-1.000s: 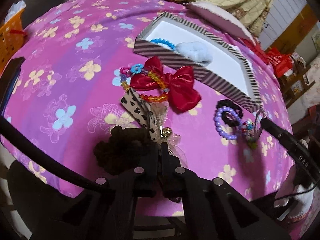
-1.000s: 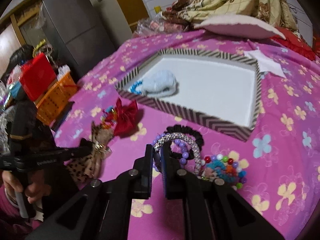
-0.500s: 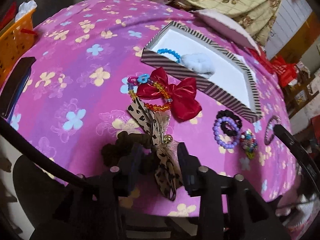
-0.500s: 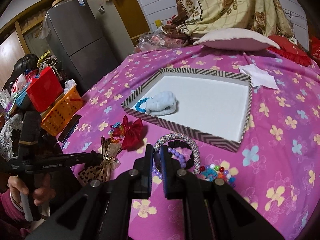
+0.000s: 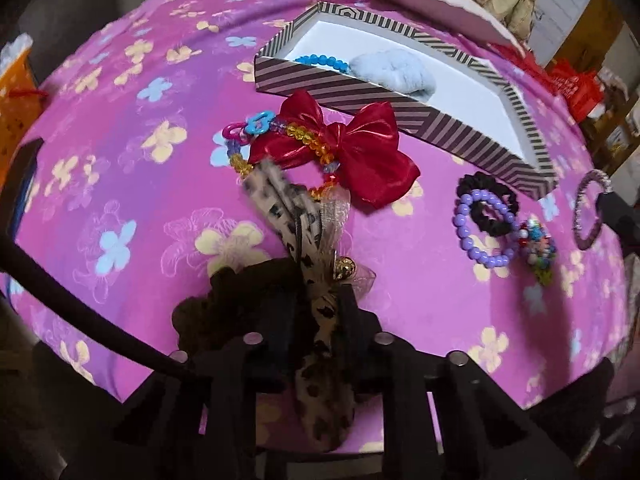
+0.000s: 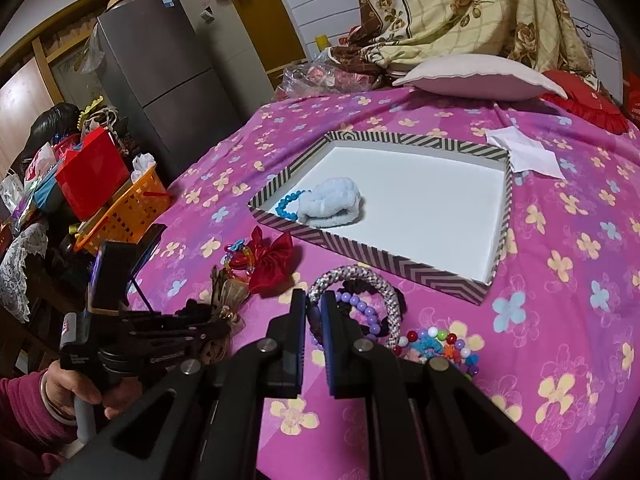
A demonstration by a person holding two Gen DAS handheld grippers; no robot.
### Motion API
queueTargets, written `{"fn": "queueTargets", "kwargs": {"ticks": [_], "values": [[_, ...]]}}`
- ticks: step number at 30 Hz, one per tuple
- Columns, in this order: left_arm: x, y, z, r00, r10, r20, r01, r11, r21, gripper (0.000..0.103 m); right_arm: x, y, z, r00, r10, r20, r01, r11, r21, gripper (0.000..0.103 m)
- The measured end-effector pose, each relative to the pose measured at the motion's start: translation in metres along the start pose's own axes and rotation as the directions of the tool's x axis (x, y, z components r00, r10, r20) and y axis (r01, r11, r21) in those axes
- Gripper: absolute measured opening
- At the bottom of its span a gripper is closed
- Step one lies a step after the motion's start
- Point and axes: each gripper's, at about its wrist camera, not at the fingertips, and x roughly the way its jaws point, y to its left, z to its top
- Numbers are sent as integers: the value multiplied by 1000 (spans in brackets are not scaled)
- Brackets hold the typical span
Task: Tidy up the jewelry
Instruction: 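Carry both items into the striped box and open both tools to release them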
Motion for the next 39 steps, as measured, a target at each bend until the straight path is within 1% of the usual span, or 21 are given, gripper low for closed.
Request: {"fn": "queueTargets", "kwargs": {"ticks": [3,8,11,15,22,26,32,39], "values": [[-17,5,-2,999,-51,16,51,999,-10,37,-3,1,1,1000,0,6,0,1000,-4,8],[-55,0,-4,992,-99,78,98,995,15,37,-7,2,5,1000,-4,17,4,1000,-7,8],[-73,-4,7,987,-114,116,112,993,25,37,-6,3,8,1000,-9,21,9,1000,-14,8],[-83,-7,29,982,-93,165,88,996,33,37,-2,5,18,999,-27,27,28,999,-26,8],[-78,-10,73,976,-36,213,29,999,34,37,16,1,44,998,-64,16,65,996,-57,8],[-68,-10,97,975,0,221,-6,1000,26,37,27,-1,58,997,-77,7,77,994,-71,8],[-53,-12,124,974,39,221,-46,999,26,37,52,-6,73,996,-90,-28,88,992,-90,8],[-33,-18,148,978,59,201,-69,997,43,37,81,-15,83,993,-98,-68,91,992,-89,8]]}}
